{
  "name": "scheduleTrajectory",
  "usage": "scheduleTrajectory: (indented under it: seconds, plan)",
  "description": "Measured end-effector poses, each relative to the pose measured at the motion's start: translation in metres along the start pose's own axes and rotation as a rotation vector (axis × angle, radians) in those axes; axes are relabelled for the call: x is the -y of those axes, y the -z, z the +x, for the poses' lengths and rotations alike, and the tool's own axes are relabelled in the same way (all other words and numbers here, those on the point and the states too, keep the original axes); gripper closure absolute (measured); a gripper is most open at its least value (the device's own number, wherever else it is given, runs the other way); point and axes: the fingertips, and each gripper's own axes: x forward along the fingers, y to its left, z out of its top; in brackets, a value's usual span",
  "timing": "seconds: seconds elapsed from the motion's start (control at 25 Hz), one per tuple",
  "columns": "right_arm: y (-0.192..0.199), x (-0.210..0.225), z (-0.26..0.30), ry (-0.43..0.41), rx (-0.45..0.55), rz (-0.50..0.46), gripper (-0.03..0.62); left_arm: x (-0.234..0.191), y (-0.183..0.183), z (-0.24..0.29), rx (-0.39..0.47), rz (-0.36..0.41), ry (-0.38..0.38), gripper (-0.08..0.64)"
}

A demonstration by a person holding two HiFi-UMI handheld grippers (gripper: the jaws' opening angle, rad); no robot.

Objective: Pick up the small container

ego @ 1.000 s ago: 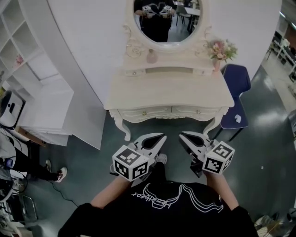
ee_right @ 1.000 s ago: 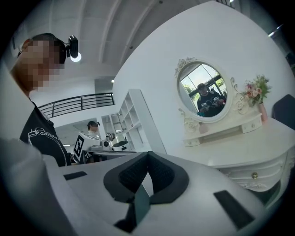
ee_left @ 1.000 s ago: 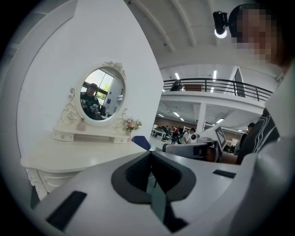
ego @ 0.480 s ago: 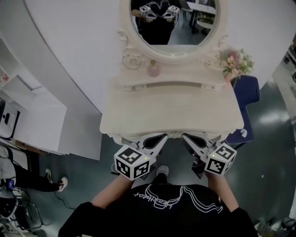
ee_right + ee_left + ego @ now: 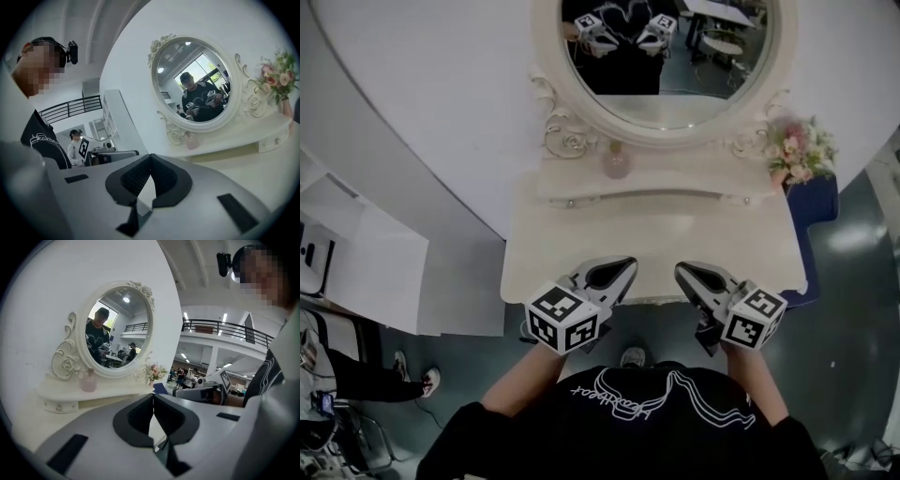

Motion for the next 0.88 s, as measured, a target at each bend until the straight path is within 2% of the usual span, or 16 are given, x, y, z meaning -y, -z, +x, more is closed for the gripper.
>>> scheduleTrajectory:
  seconds: [0.24,0.4,0.88]
  plan:
    - [-0.007,0.017,0.019,-0.03,-0.012,0.003,0.585,-0.013,-0.007,0.02,-0.007,0.003,0.018,0.555]
    - [-0.019,0.032,0.031,-0.059,-0.015,-0.006,0.586,-0.027,-0.016,0.034,-0.003,0.007,-0.002,0.555]
    - [-0.057,0.119,0.08,-0.126,-0.061,0.014,0.584,-0.112,-0.055,0.095,0.042,-0.005,-0.134,0.554]
